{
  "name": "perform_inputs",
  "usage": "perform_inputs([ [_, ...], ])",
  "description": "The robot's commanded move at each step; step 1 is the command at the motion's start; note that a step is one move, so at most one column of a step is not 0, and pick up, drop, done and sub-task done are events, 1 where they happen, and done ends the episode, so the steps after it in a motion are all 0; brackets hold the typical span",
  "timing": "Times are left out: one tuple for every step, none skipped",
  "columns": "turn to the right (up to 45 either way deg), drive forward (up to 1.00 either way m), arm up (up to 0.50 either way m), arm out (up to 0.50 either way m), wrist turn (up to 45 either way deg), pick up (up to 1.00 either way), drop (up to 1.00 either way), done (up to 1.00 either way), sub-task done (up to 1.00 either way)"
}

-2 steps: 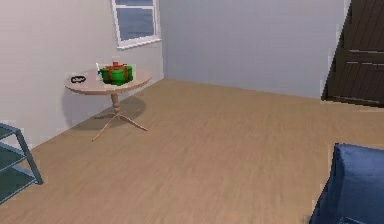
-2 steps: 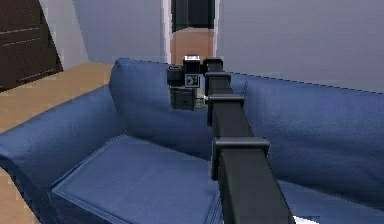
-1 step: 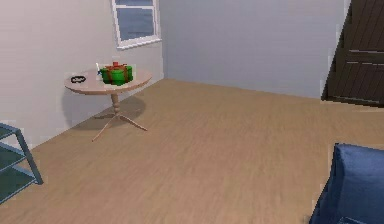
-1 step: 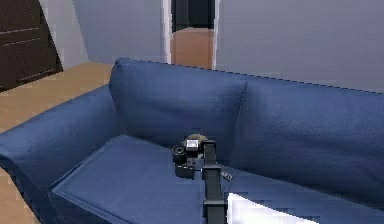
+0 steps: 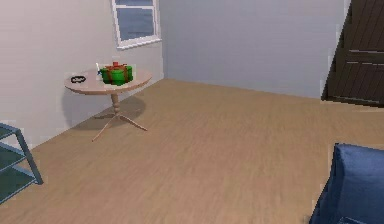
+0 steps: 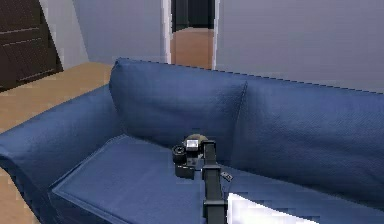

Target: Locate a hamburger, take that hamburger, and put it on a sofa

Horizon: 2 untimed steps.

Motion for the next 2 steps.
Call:
perform_inputs([
  [0.0,0.0,0.0,0.0,0.0,0.0,1.0,0.0,0.0],
  [0.0,0.0,0.1,0.0,0.0,0.0,0.0,0.0,0.0],
])
